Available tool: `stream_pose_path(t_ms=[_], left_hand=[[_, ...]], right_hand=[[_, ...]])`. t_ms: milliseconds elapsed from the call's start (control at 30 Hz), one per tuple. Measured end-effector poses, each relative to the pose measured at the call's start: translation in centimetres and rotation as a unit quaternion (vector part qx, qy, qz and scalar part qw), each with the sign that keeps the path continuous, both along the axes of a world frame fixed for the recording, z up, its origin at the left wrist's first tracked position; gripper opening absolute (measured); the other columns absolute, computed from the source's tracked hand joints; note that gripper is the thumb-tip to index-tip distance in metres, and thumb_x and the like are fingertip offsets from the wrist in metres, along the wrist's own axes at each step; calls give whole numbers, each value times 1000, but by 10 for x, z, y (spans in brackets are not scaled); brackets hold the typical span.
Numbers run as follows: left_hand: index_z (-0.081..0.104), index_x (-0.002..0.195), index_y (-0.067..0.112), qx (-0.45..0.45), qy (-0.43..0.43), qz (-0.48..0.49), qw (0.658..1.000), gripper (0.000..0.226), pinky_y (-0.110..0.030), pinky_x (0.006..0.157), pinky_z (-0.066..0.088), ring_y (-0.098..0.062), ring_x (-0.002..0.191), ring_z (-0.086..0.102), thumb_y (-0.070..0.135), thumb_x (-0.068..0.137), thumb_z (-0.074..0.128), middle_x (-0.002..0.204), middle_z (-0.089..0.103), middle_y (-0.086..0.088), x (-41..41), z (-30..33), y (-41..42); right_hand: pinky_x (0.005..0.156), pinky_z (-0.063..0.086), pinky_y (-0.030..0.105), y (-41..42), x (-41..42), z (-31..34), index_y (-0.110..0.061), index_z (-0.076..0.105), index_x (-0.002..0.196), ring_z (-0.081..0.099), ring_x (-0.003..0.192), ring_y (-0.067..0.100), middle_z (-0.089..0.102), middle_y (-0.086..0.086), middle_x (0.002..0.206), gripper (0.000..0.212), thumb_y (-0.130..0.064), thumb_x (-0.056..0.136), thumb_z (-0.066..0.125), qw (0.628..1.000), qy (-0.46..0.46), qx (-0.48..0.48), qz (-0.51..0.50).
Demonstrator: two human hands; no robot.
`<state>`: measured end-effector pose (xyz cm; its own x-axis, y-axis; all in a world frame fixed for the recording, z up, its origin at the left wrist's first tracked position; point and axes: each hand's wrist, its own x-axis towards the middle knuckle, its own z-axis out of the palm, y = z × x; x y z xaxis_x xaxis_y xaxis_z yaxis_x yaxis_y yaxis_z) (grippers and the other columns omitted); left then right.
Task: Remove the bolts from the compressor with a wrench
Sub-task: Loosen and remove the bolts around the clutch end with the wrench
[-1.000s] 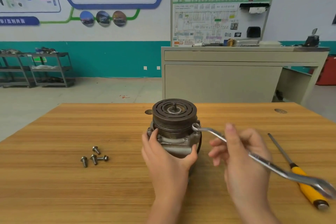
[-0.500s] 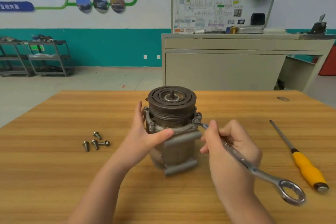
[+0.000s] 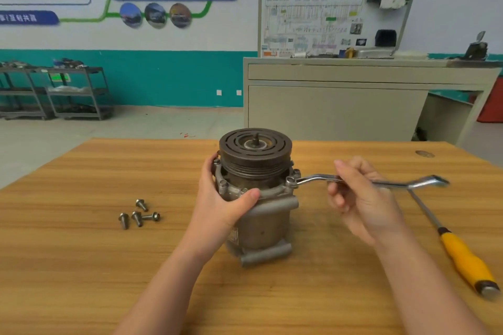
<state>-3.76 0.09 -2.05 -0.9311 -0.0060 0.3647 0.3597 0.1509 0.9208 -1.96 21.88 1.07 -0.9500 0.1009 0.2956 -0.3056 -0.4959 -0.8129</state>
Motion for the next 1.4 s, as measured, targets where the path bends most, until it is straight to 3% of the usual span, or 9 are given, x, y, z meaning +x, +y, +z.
stream_pose_path(t_ms=[200, 400, 600, 833, 1033, 1100, 1267, 1333, 1400], left_hand=[[21, 133, 39, -16, 8, -36, 999, 105, 7, 73, 35, 32, 97, 45, 62, 45, 72, 124, 43, 28, -7, 10, -5], [30, 128, 37, 11, 26, -12, 1000, 94, 5, 70, 38, 27, 93, 52, 46, 48, 79, 119, 50, 23, -11, 6, -1], [36, 115, 48, 47, 37, 31, 998, 85, 4, 75, 38, 24, 99, 51, 55, 39, 73, 118, 51, 26, -5, 2, 8], [25, 139, 36, -8, 23, 91, 996, 106, -21, 102, 37, -3, 121, 46, 53, 49, 80, 137, 42, 9, -7, -1, 19], [19, 146, 21, -20, 50, 168, 984, 108, -19, 98, 27, 0, 117, 30, 40, 62, 84, 130, 28, 8, -14, -2, 49], [18, 146, 22, -21, 49, 160, 986, 111, -15, 97, 25, 6, 110, 27, 45, 58, 81, 129, 26, 9, -15, -3, 49], [15, 146, 30, -35, 8, 76, 996, 105, -28, 110, 31, -9, 128, 35, 40, 67, 83, 139, 31, 8, -27, 3, 30], [13, 146, 35, -49, -14, 27, 998, 108, -31, 110, 36, -14, 130, 39, 48, 63, 82, 143, 34, 6, -35, 8, 21], [14, 140, 41, -56, -32, -8, 998, 107, -10, 90, 43, -6, 122, 46, 56, 55, 76, 134, 40, 13, -42, 11, 14]], right_hand=[[36, 31, 13, 5, -15, 9, -22, 45, 56, 40, 32, 9, 53, 3, 47, 34, -28, 80, 68, 985, 110, -75, -106], [45, 43, 15, -16, 4, -6, -33, 53, 64, 51, 41, 8, 58, -6, 58, 24, -20, 78, 67, 886, 319, 207, -267], [44, 38, 19, -15, 3, -11, -25, 42, 62, 43, 42, 10, 49, -3, 55, 29, -17, 80, 63, 861, 340, 243, -291], [43, 31, 26, -17, 2, -9, -16, 36, 57, 35, 45, 11, 37, 3, 52, 33, -15, 83, 58, 852, 312, 289, -306], [48, 20, 15, -40, -12, -4, -25, 31, 64, 21, 49, 9, 25, -11, 59, 37, -6, 87, 53, 672, 402, 463, -416], [50, 21, 13, -29, -18, -12, -20, 36, 59, 24, 49, 8, 29, -8, 55, 37, -10, 91, 53, 709, 411, 425, -384], [38, 29, 17, 15, -45, 0, -14, 40, 63, 39, 36, 6, 47, -1, 46, 35, -10, 91, 59, 992, 31, 47, -109], [35, 25, 14, 24, -56, 3, -16, 42, 70, 35, 35, 4, 45, -2, 48, 27, -15, 93, 57, 987, -73, -138, -37], [34, 26, 13, 35, -57, 8, -18, 43, 71, 36, 35, 3, 45, -3, 49, 28, -15, 96, 56, 967, -42, -238, -84]])
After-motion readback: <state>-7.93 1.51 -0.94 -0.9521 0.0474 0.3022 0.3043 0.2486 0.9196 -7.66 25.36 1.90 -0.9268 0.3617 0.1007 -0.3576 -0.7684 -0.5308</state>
